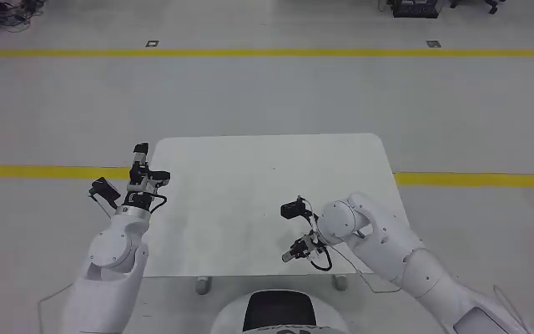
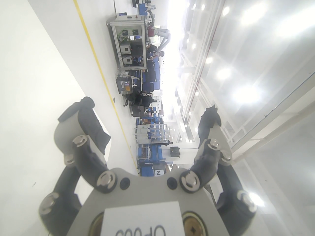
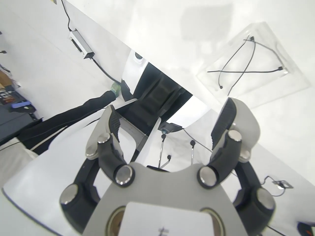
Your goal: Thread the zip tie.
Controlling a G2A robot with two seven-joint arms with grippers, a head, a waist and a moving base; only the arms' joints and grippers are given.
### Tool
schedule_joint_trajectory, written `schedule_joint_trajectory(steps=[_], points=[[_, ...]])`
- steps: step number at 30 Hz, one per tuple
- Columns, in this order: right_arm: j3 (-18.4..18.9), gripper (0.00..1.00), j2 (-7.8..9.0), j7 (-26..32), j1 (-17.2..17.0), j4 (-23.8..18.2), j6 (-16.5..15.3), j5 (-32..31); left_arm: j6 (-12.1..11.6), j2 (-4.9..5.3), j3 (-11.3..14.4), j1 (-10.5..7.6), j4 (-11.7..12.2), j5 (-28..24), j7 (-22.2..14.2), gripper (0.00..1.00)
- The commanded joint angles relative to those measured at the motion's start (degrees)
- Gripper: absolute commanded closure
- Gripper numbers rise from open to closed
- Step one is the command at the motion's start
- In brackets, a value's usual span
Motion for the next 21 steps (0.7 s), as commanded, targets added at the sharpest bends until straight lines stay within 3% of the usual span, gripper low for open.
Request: schedule_joint_trajectory(steps=[1, 8, 13, 21], points=[[0.1, 0.00, 0.01, 0.0, 0.0, 0.0, 0.1, -0.1, 0.0, 0.00, 0.0, 0.00, 0.0, 0.0, 0.0, 0.00], [0.1, 0.00, 0.01, 0.0, 0.0, 0.0, 0.1, -0.1, 0.0, 0.00, 0.0, 0.00, 0.0, 0.0, 0.0, 0.00], [-2.0, 0.00, -0.23, -1.9, -0.6, 0.4, 4.6, -5.2, 0.0, 0.00, 0.0, 0.00, 0.0, 0.0, 0.0, 0.00], [-2.1, 0.00, -0.23, -2.2, -0.7, 0.7, 4.6, -5.4, 0.0, 0.00, 0.0, 0.00, 0.0, 0.0, 0.0, 0.00]])
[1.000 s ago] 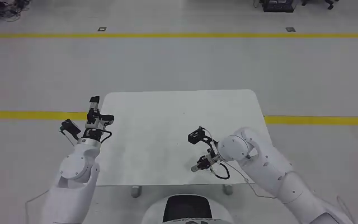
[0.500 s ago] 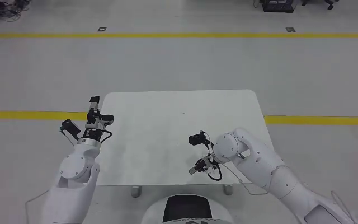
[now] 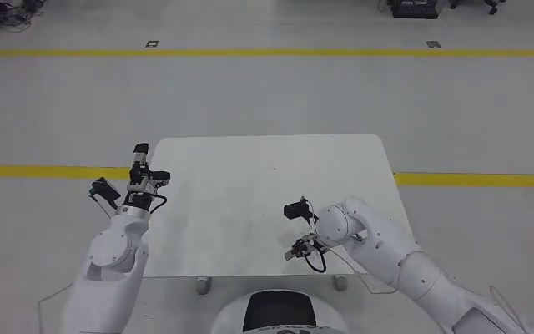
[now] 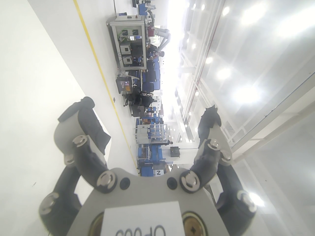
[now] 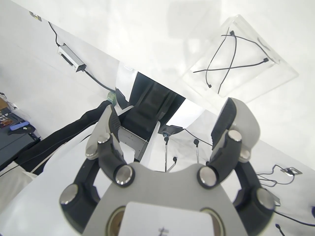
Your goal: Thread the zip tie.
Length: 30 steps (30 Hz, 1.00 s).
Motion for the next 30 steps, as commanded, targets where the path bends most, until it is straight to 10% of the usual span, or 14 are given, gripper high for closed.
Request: schedule_joint_trajectory(steps=[1, 23, 26, 30], points=[[-0.1, 0.00, -0.03, -1.1, -0.5, 0.8, 0.0, -0.3, 0.0, 0.00, 0.0, 0.00, 0.0, 0.0, 0.0, 0.00], [1.4, 0.00, -0.63, -3.0, -2.3, 3.2, 0.0, -5.1, 0.0, 0.00, 0.0, 0.00, 0.0, 0.0, 0.0, 0.00], [2.3, 0.42, -0.92, -3.4, -3.0, 3.2, 0.0, -6.6, 0.0, 0.00, 0.0, 0.00, 0.0, 0.0, 0.0, 0.00], [3.6, 0.52, -1.40, -2.7, -3.9, 3.0, 0.0, -8.4, 0.0, 0.00, 0.0, 0.00, 0.0, 0.0, 0.0, 0.00]])
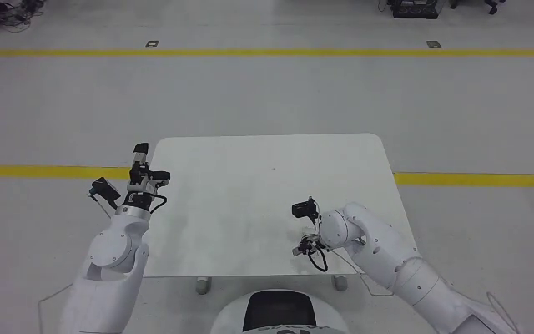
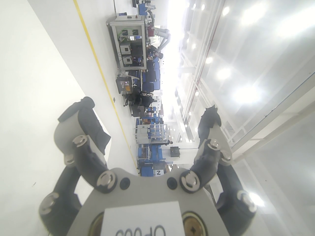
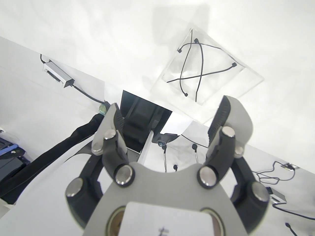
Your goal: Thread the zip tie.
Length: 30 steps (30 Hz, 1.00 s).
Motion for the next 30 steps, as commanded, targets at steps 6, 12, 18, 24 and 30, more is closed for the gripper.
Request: schedule_joint_trajectory(steps=[6, 12, 18, 24, 30], points=[[2.1, 0.56, -1.01, 2.0, -1.3, -0.2, 0.0, -3.2, 0.0, 0.00, 0.0, 0.00, 0.0, 0.0, 0.0, 0.00], [3.5, 0.58, -2.13, 2.6, -2.4, -0.2, 0.0, -6.2, 0.0, 0.00, 0.0, 0.00, 0.0, 0.0, 0.0, 0.00], [3.9, 0.56, -3.72, 2.4, -3.4, 0.9, 0.0, -9.3, 0.0, 0.00, 0.0, 0.00, 0.0, 0.0, 0.0, 0.00], [4.1, 0.57, -5.50, 2.1, -3.7, 2.6, 0.0, -14.0, 0.0, 0.00, 0.0, 0.00, 0.0, 0.0, 0.0, 0.00], [5.1, 0.58, -7.44, 2.9, -4.4, 3.7, 0.0, -17.5, 0.0, 0.00, 0.0, 0.00, 0.0, 0.0, 0.0, 0.00]])
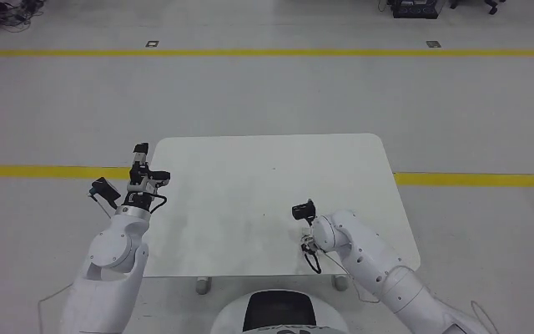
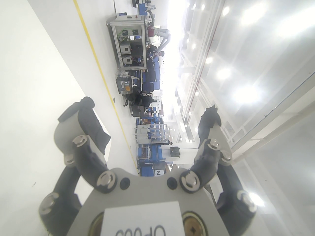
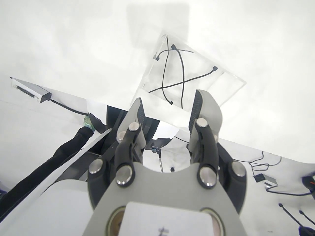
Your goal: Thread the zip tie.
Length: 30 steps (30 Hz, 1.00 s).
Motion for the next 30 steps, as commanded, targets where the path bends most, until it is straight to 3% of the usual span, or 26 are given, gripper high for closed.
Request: schedule_joint_trajectory(steps=[1, 14, 30], points=[[0.3, 0.58, -0.64, 0.4, -0.1, 0.4, 0.0, -1.3, 0.0, 0.00, 0.0, 0.00, 0.0, 0.0, 0.0, 0.00], [2.1, 0.66, -4.84, 2.2, -1.2, 3.6, 0.0, -7.8, 0.0, 0.00, 0.0, 0.00, 0.0, 0.0, 0.0, 0.00], [3.3, 0.75, -8.53, 2.2, 0.2, 9.9, 0.0, -10.8, 0.0, 0.00, 0.0, 0.00, 0.0, 0.0, 0.0, 0.00]])
